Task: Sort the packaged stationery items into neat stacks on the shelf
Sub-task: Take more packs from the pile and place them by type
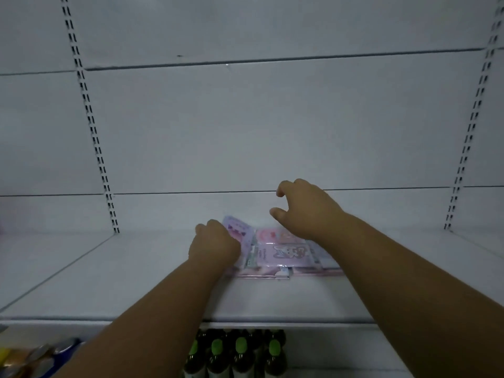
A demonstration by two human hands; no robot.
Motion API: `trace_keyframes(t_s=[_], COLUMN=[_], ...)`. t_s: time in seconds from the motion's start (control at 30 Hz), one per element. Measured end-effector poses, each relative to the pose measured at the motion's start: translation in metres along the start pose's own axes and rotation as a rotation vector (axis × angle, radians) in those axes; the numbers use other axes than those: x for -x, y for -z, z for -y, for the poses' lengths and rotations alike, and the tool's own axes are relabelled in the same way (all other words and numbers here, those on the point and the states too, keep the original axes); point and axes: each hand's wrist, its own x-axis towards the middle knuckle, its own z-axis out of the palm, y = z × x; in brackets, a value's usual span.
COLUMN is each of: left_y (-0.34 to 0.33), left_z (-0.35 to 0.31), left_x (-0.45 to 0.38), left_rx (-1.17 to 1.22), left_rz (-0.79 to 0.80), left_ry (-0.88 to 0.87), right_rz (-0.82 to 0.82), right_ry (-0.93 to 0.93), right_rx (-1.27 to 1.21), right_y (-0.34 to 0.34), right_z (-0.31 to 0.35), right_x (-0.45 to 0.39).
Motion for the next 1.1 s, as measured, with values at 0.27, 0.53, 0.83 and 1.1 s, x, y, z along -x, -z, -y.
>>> trace_keyframes(t_s=[0.27,0.53,0.83,1.1], left_y=[0.038,0.063,0.061,0.060], left_z=[0.004,0.009,0.014,0.003], left_x=[0.034,0.061,0.073,0.087], left_rx=[0.912,1.015,1.107,1.242], left_rz=[-0.057,-0.024,-0.055,0.022], left_ry=[-0.055,-0.147,-0.073,-0.166], right_rz=[0.126,0.421,0.438,0.033], right_ry=[-0.098,-0.072,0.002,-0.192], right_rx=[-0.028,0.077,0.169,-0.351], right_y=[-0.021,-0.046,-0.050,-0.015], right_z=[-0.009,-0.020,-0.018,-0.033], right_x=[0.012,0.015,0.007,0.021])
